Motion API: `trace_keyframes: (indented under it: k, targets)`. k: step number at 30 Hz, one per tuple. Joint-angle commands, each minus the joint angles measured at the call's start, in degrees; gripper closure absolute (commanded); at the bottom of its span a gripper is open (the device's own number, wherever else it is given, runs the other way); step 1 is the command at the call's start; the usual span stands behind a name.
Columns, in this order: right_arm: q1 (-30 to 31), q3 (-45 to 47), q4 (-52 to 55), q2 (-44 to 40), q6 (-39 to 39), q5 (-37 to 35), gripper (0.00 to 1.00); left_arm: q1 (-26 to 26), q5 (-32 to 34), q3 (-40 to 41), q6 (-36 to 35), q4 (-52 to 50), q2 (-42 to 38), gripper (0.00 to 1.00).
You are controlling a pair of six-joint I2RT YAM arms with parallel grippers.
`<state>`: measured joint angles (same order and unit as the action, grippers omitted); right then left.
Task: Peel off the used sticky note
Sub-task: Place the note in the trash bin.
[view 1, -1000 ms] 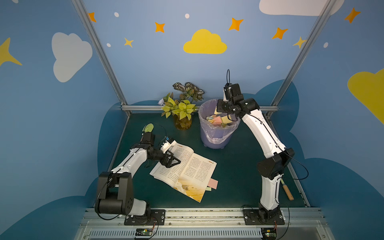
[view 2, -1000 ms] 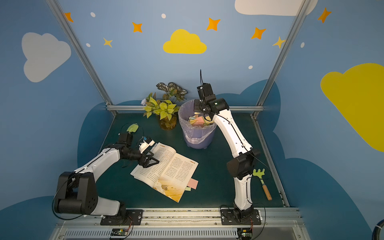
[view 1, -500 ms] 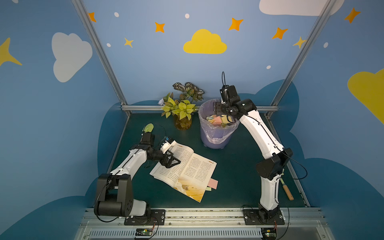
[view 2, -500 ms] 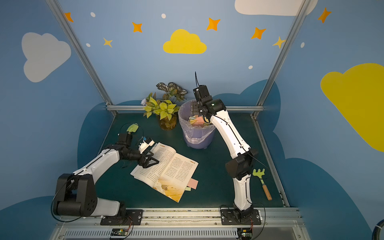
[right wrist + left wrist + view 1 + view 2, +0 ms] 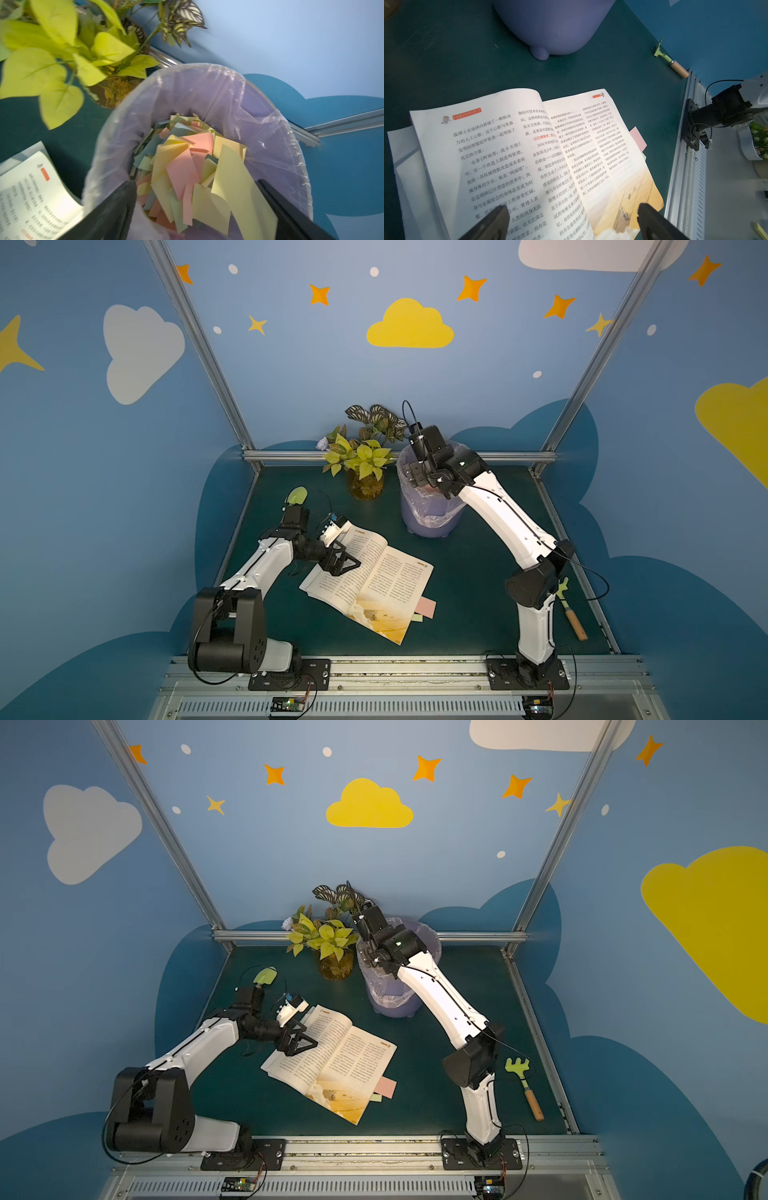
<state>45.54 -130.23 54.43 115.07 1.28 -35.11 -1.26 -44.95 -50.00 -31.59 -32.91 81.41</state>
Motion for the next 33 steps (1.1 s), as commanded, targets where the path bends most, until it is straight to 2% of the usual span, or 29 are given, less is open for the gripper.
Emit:
trace_keyframes:
  k: [1,5,15,16,19,22,27,33]
  targets:
    - [0.9,1.2,-1.8,-2.9,3.9,-3.0,0.06,0.5,-0.4,-0.3,0.1,-0.1,-1.0,0.0]
    - [0.7,2.1,-2.7,-3.0,4.7,-9.2,0.03,0.7,-0.6,-0.3,0.3,-0.1,-1.0,0.0]
    - [-0.4,9.3,-2.9,-9.2,0.4,-13.6,0.03,0.7,-0.6,-0.4,0.7,0.3,-1.0,0.0]
    - [-1.4,10.2,-2.4,-10.3,-1.4,-12.2,0.03,0.7,-0.7,-0.4,0.7,0.3,-1.0,0.0]
    - [-6.3,15.8,-3.1,-15.0,-7.7,-1.4,0.03,0.7,-0.6,-0.4,0.9,0.4,-1.0,0.0]
    - [-9.2,24.3,-9.1,-20.0,-8.3,4.0,0.03,0.7,-0.8,-0.4,1.0,0.4,-1.1,0.0]
    - [-11.4,27.2,-8.8,-21.7,-9.4,6.9,0.03,0.7,-0.8,-0.4,1.4,0.5,-1.2,0.0]
    - [-10.6,23.1,-7.8,-19.6,-9.0,8.4,0.03,0.7,-0.7,-0.3,1.5,0.7,-1.2,0.0]
